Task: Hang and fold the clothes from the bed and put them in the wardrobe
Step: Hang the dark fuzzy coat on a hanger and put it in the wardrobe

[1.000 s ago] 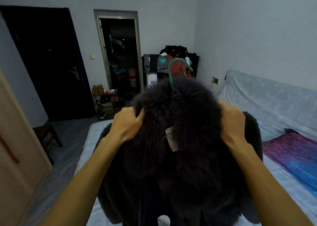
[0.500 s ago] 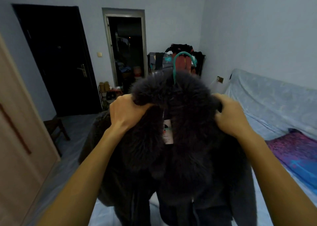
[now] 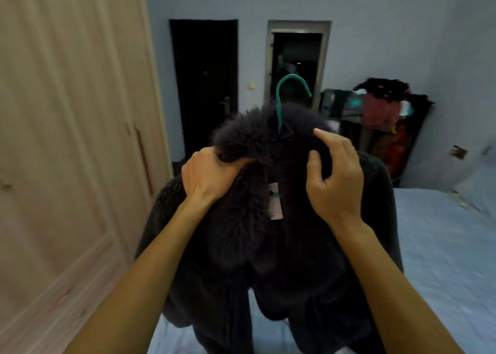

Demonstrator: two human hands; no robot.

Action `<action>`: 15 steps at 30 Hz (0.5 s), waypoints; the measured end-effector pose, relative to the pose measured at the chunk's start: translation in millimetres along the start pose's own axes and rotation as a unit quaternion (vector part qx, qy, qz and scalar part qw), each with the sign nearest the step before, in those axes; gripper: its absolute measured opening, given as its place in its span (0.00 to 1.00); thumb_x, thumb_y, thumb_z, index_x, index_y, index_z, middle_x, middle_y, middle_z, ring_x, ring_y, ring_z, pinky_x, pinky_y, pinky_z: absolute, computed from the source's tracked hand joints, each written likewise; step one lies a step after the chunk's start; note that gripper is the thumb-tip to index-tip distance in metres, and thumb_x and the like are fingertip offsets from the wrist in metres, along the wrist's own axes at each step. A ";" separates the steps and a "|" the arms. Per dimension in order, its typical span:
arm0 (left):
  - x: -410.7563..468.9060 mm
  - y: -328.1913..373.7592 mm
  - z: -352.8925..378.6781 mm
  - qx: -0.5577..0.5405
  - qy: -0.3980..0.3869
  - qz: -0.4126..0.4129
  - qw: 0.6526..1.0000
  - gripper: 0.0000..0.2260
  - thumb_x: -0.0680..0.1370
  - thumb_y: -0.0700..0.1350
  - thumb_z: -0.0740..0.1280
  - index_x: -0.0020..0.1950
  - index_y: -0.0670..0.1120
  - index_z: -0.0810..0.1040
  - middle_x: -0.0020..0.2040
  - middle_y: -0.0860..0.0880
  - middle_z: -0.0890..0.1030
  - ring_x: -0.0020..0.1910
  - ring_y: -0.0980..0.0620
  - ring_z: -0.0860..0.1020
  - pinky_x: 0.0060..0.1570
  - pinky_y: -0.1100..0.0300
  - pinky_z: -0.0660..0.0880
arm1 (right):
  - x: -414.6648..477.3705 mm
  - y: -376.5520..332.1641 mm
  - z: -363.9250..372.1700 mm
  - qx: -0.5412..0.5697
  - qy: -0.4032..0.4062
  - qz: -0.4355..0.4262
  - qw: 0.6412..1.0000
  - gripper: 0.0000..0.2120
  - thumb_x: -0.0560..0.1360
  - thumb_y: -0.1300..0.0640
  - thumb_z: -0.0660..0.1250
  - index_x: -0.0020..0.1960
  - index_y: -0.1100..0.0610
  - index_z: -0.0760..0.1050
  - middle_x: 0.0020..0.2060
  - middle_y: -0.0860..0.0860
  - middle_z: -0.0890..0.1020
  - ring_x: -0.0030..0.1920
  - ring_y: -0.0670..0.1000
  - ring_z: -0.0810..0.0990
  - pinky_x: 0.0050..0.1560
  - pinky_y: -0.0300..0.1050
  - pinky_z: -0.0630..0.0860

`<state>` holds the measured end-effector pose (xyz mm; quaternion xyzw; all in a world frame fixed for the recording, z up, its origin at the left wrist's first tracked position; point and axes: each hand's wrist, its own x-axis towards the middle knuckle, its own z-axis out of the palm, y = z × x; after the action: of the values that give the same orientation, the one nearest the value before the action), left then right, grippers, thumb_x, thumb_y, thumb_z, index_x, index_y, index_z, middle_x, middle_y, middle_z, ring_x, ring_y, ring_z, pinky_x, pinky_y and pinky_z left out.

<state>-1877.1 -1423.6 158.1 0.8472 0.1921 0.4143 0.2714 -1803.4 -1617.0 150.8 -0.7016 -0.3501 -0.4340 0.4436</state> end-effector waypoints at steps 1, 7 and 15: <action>-5.5 -0.1 -9.4 0.012 0.015 -0.014 1.000 0.23 0.64 0.69 0.69 0.32 0.49 0.77 0.36 0.48 0.81 0.42 0.43 0.80 0.36 0.55 0.70 | -0.8 -5.8 4.6 0.012 -0.016 -0.004 1.000 0.16 0.78 0.57 0.60 0.64 0.58 0.73 0.57 0.52 0.78 0.60 0.50 0.74 0.62 0.49 0.71; -45.2 3.5 -65.2 0.092 0.092 -0.104 0.986 0.24 0.63 0.71 0.68 0.31 0.50 0.75 0.39 0.44 0.83 0.42 0.41 0.80 0.33 0.54 0.70 | -10.6 -41.8 17.2 0.084 -0.067 -0.045 0.993 0.17 0.77 0.54 0.61 0.65 0.56 0.73 0.61 0.53 0.76 0.63 0.52 0.73 0.67 0.47 0.65; -120.9 1.5 -154.3 0.213 0.171 -0.193 0.942 0.26 0.64 0.73 0.66 0.33 0.49 0.73 0.34 0.47 0.80 0.41 0.41 0.80 0.31 0.55 0.69 | -43.8 -108.5 27.1 0.247 -0.124 -0.089 0.957 0.18 0.77 0.54 0.62 0.65 0.56 0.73 0.62 0.53 0.75 0.64 0.52 0.72 0.68 0.46 0.62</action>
<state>-2071.8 -1444.9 165.3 0.7481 0.4793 0.4422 0.1224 -1906.9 -1557.3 138.9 -0.5847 -0.5596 -0.2813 0.5155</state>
